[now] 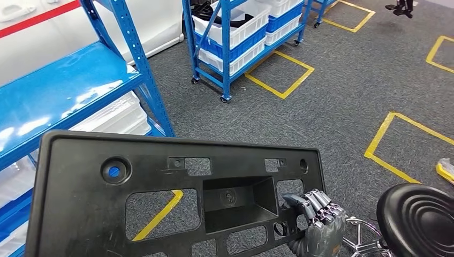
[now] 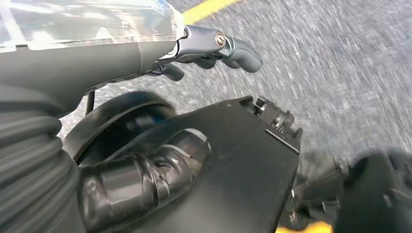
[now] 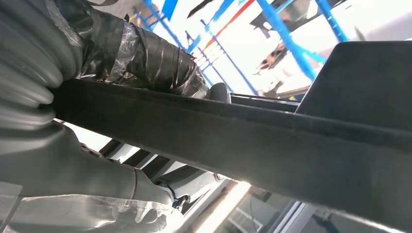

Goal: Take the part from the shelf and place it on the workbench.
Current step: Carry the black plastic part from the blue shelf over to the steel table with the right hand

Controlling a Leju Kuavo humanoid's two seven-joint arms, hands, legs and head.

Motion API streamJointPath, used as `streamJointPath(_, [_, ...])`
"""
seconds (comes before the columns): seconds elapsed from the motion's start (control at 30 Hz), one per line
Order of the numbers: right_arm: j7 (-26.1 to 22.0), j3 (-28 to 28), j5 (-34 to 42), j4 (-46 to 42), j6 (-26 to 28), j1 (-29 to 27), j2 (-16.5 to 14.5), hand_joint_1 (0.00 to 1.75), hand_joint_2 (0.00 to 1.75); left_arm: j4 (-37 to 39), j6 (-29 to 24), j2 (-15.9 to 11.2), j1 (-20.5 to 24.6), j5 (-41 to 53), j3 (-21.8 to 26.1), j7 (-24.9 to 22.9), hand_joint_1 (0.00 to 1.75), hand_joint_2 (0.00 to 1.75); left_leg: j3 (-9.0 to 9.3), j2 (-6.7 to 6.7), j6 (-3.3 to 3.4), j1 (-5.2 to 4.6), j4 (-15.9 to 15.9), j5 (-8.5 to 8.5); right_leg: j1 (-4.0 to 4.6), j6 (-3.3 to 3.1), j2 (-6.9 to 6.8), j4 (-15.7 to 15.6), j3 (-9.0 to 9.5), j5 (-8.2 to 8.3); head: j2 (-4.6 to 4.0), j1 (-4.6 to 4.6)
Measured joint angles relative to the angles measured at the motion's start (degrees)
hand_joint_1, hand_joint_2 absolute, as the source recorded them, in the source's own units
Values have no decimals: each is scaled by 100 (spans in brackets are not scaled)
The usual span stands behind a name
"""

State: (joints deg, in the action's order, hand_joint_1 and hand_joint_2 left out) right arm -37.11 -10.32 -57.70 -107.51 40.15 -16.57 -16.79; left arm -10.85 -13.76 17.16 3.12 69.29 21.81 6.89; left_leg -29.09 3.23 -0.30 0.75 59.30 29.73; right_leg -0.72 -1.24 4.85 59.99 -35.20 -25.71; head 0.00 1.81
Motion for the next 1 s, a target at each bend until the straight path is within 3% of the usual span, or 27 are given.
streamJointPath(0.07, [0,0,7,9,0,1,0,175,175,1,5,-1,2,2,6,-5,0,175,50,94,41,-19,-180,7,-21,80,101,-6,-57,47,0,1])
streamJointPath(0.13, [0,2,24,10,1,-8,0,175,175,1,5,5,8,5,8,-7,0,175,75,-17,95,-19,-253,-41,-26,162,134,-22,-93,81,0,3])
streamJointPath(0.17, [0,2,37,9,1,-7,0,175,175,1,5,9,8,9,8,-8,0,175,92,-90,135,-8,-299,-79,-14,184,46,60,-138,20,0,7])
streamJointPath(0.2, [0,3,51,8,1,-3,0,175,175,1,7,13,6,14,8,-10,0,175,103,-175,167,2,-343,-114,2,199,-86,259,-232,-112,0,13])
streamJointPath(0.27, [0,4,69,10,0,4,0,175,175,1,8,15,2,24,9,-19,0,175,94,-344,206,-9,-367,-135,1,217,-353,948,-541,-506,0,21])
streamJointPath(0.33, [0,5,75,17,0,-2,0,175,175,1,8,15,2,29,9,-27,0,175,82,-511,209,-23,-359,-128,-16,248,-427,1496,-771,-702,0,20])
streamJointPath(0.37, [0,5,76,21,0,-4,0,175,175,1,8,15,3,30,9,-30,0,175,83,-593,205,-24,-352,-119,-25,259,-451,1487,-741,-644,0,20])
streamJointPath(0.4, [0,5,76,23,0,-5,0,175,175,1,8,15,4,30,9,-32,0,175,88,-664,194,-23,-340,-105,-33,265,-491,1249,-592,-496,0,21])
streamJointPath(0.43, [0,5,76,23,0,-5,0,175,175,1,8,16,4,31,8,-33,0,175,96,-727,178,-22,-321,-84,-39,263,-574,853,-360,-315,0,21])
streamJointPath(0.5, [0,5,76,23,0,1,0,175,175,1,8,16,5,34,8,-33,0,175,91,-824,120,-48,-269,-24,-9,213,-775,182,16,-128,0,18])
streamJointPath(0.57, [0,5,76,22,0,4,0,175,175,1,7,15,6,42,8,-28,0,175,96,-898,57,-73,-242,12,39,138,-821,5,90,-146,0,11])
streamJointPath(0.63, [0,5,78,21,0,2,0,175,175,1,6,14,12,52,9,-19,0,175,123,-948,-1,-63,-238,37,34,69,-704,-16,70,-129,0,9])
streamJointPath(0.7, [0,4,78,20,0,7,-1,175,175,1,5,13,13,66,8,-8,0,175,42,-779,-57,-42,-17,224,7,1,-593,-50,64,-99,0,9])
streamJointPath(0.77, [0,2,79,20,0,16,-2,175,175,1,4,10,9,77,8,12,0,175,-243,-509,-84,-24,629,591,4,-43,-484,-59,55,-81,0,6])
streamJointPath(0.83, [0,2,79,21,0,19,-2,175,175,1,-2,7,8,80,8,37,0,175,-554,-405,-82,-21,1282,803,18,-60,-352,-55,52,-76,0,5])
streamJointPath(0.87, [0,2,78,22,0,18,-2,175,175,1,-5,6,9,81,8,45,0,175,-601,-388,-71,-21,1360,743,24,-62,-274,-51,55,-74,0,6])
streamJointPath(0.9, [0,3,78,22,0,18,-2,175,175,1,-7,6,10,84,7,46,0,175,-551,-367,-52,-21,1224,577,29,-63,-190,-46,61,-73,0,6])
streamJointPath(0.93, [0,3,76,22,0,18,-2,175,175,1,-6,6,10,87,8,42,0,175,-416,-320,-24,-22,899,341,32,-61,-107,-41,70,-72,0,6])
streamJointPath(1.0, [0,2,74,21,0,20,-2,175,175,2,4,2,9,94,8,35,0,175,-131,-68,41,-22,202,10,32,-40,36,-30,68,-61,0,7])
